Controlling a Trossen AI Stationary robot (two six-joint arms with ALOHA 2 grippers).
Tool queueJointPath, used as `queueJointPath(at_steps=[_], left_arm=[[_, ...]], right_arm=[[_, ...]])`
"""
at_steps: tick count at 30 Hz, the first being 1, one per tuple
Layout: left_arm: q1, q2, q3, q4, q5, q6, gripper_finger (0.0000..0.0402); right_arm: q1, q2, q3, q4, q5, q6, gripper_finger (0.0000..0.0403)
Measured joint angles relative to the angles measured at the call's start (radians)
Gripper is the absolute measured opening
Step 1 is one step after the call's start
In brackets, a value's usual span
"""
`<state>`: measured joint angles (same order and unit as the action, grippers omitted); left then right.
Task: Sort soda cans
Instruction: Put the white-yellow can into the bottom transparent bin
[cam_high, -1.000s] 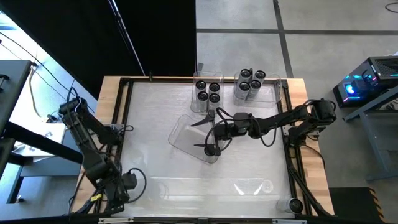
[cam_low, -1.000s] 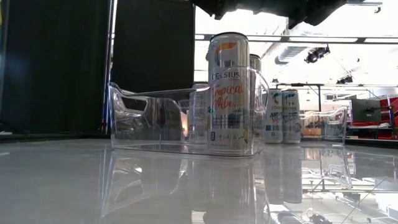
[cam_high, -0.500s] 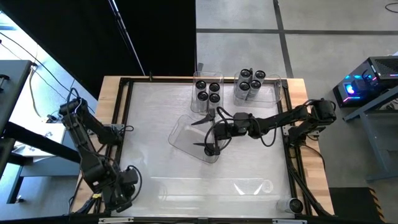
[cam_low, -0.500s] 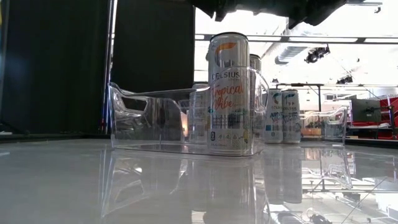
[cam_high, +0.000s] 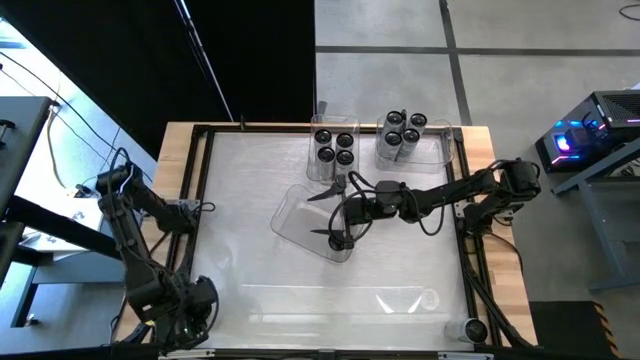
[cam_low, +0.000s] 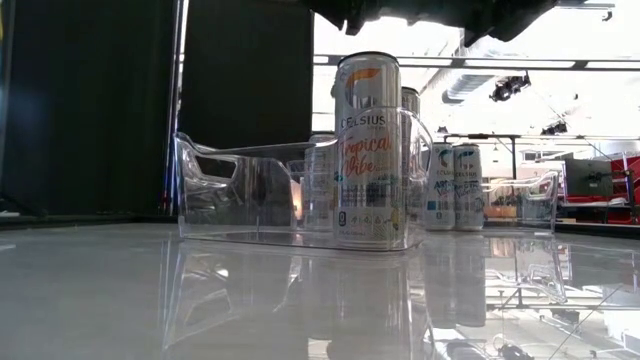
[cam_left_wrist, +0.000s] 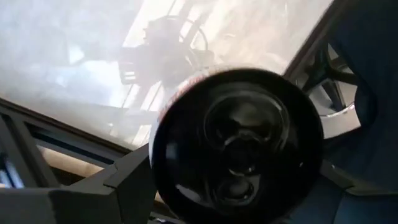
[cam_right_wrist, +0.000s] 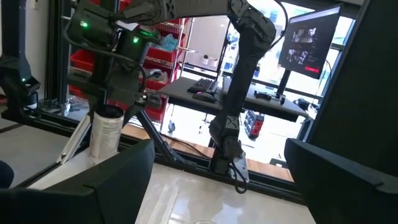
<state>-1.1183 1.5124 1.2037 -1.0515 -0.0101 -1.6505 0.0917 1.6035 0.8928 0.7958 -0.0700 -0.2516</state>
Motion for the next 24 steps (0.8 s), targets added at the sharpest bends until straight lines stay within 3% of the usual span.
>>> queueJointPath(at_steps=[12, 24], left_arm=[[-0.083, 0.013, 0.0, 0.032, -0.014, -0.124, 0.0276], [-0.094, 0.013, -0.001, 0.101, -0.059, -0.136, 0.0294]], right_arm=[[0.0, 0.0, 0.0, 0.009, 0.0, 0.001, 0.0355], [0.0, 0.0, 0.0, 0.017, 0.0, 0.008, 0.0355]])
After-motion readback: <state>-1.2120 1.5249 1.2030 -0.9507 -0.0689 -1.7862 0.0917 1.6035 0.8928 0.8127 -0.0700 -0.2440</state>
